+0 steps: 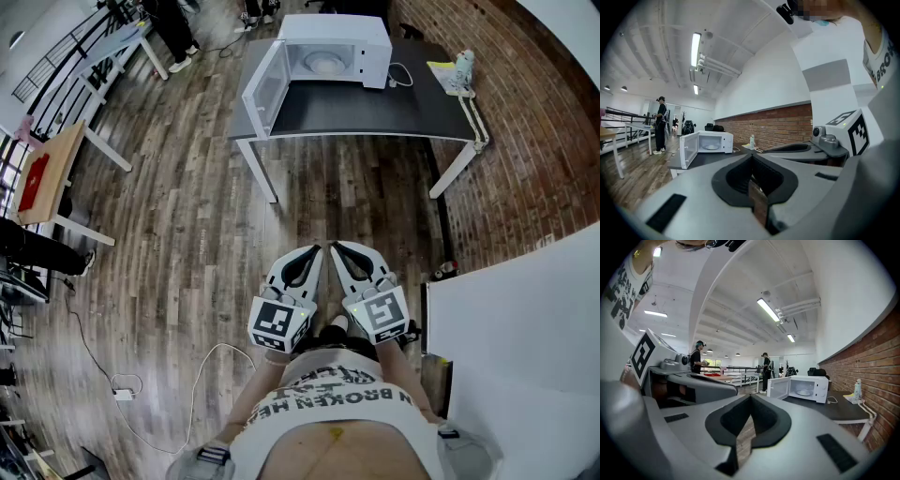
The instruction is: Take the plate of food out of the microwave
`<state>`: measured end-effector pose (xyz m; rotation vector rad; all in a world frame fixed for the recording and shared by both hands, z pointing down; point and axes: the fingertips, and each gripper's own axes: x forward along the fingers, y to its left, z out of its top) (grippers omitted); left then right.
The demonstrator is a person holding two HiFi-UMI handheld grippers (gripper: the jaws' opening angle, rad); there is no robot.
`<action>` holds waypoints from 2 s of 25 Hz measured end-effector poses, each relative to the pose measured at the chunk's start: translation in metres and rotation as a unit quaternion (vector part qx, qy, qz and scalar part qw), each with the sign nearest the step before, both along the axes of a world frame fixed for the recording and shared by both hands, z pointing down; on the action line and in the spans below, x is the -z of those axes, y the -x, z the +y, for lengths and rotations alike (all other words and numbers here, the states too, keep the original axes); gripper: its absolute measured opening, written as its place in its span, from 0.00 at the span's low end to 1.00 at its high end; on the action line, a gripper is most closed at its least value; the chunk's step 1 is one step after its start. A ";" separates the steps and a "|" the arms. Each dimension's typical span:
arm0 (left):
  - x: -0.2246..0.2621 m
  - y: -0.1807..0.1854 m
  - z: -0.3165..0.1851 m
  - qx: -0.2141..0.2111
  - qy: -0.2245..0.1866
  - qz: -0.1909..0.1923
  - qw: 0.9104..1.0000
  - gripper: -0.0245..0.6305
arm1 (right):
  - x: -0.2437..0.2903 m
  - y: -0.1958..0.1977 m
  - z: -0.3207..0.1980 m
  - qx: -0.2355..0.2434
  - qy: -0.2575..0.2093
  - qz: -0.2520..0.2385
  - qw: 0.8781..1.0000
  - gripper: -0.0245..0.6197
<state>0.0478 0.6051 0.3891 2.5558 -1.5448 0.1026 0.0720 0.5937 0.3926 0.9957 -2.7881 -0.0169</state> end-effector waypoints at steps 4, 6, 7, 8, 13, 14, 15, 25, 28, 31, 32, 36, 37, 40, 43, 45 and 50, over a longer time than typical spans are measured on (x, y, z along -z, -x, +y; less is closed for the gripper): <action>-0.004 -0.006 0.000 0.002 0.007 0.004 1.000 0.05 | -0.003 -0.004 0.002 0.009 0.017 -0.006 1.000 0.05; -0.007 -0.010 0.001 0.001 0.009 0.003 1.000 0.05 | -0.007 -0.010 0.002 0.009 0.019 -0.009 1.000 0.05; -0.008 -0.012 0.002 0.001 0.010 0.002 1.000 0.05 | -0.009 -0.012 0.002 0.009 0.020 -0.011 1.000 0.05; -0.010 -0.013 0.003 0.002 0.011 0.002 1.000 0.05 | -0.010 -0.012 0.002 0.011 0.021 -0.012 1.000 0.05; -0.018 -0.006 0.004 0.006 0.022 0.015 1.000 0.05 | -0.013 -0.006 -0.004 0.014 0.030 -0.019 0.999 0.05; -0.019 -0.004 0.001 0.003 0.023 0.015 1.000 0.05 | -0.013 -0.004 -0.007 0.014 0.031 -0.021 0.999 0.05; -0.020 -0.002 -0.004 0.001 0.023 0.015 1.000 0.05 | -0.013 -0.002 -0.010 0.013 0.031 -0.021 0.999 0.05; -0.011 0.023 -0.091 -0.046 0.006 0.039 0.998 0.05 | -0.009 0.023 -0.087 -0.028 0.022 -0.020 0.999 0.05; -0.006 0.035 -0.124 -0.058 -0.006 0.038 0.998 0.05 | -0.007 0.036 -0.121 -0.039 0.014 -0.020 0.999 0.05; -0.005 0.051 -0.151 -0.061 -0.010 0.038 0.997 0.05 | -0.008 0.054 -0.147 -0.041 0.012 -0.020 0.999 0.05; -0.006 0.057 -0.159 -0.061 -0.009 0.038 0.997 0.05 | -0.008 0.061 -0.155 -0.040 0.012 -0.020 0.999 0.05; -0.010 0.080 -0.185 -0.066 0.000 0.041 0.997 0.05 | -0.011 0.085 -0.179 -0.041 0.018 -0.021 0.999 0.05; -0.011 0.084 -0.189 -0.068 0.002 0.040 0.997 0.05 | -0.013 0.090 -0.183 -0.043 0.021 -0.021 0.999 0.05; -0.013 0.098 -0.199 -0.072 0.003 0.036 0.997 0.05 | -0.016 0.103 -0.195 -0.046 0.025 -0.020 0.998 0.05; -0.019 0.109 -0.209 -0.067 0.008 0.037 0.997 0.05 | -0.021 0.113 -0.206 -0.052 0.027 -0.020 0.998 0.05; -0.023 0.118 -0.213 -0.062 0.013 0.037 0.997 0.05 | -0.023 0.119 -0.210 -0.057 0.030 -0.021 0.998 0.05; -0.026 0.130 -0.219 -0.062 0.017 0.045 0.997 0.05 | -0.024 0.128 -0.217 -0.062 0.032 -0.017 0.997 0.05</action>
